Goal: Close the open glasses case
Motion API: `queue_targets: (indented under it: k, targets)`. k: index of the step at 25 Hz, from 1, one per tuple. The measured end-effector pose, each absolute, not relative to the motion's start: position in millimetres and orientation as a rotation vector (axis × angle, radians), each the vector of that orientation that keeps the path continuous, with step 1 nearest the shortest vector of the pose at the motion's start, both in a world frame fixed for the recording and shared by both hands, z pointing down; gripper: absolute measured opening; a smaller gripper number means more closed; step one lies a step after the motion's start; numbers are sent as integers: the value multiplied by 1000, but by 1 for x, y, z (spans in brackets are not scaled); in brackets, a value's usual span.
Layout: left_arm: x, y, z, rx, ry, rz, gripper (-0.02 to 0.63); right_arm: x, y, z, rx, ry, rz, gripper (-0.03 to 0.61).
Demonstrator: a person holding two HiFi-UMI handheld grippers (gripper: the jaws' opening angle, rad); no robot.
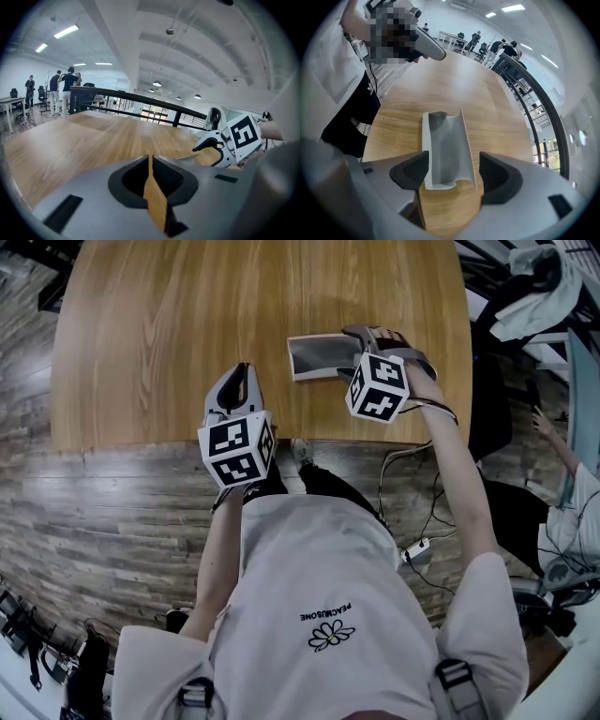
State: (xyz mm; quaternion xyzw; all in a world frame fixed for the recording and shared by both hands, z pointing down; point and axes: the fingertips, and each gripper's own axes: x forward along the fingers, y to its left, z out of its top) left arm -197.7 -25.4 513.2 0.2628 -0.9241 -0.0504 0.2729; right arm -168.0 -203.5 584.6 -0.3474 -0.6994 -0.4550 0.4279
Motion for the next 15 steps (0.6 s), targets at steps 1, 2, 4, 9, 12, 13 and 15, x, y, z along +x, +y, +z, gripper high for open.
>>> queue_targets:
  k: [1, 2, 4, 9, 12, 13, 15]
  targets:
    - [-198, -25, 513, 705, -2487, -136, 26, -166, -204, 588, -872, -1734, -1138, 316]
    - [-198, -24, 513, 704, -2487, -137, 26, -164, -204, 591, -875, -1726, -1133, 316]
    - [-200, -23, 513, 699, -2488, -140, 26, -161, -203, 595, -876, -1722, -1118, 316]
    - [-204, -20, 514, 690, -2486, -149, 26, -152, -199, 593, -883, -1717, -1103, 316]
    - [-202, -23, 516, 699, -2478, -148, 26, -142, -196, 593, -891, -1706, -1098, 316]
    - [-201, -25, 517, 704, -2475, -147, 26, -138, -195, 594, -896, -1699, -1094, 316]
    - [-200, -27, 518, 714, -2470, -146, 26, -129, -192, 596, -908, -1684, -1088, 316]
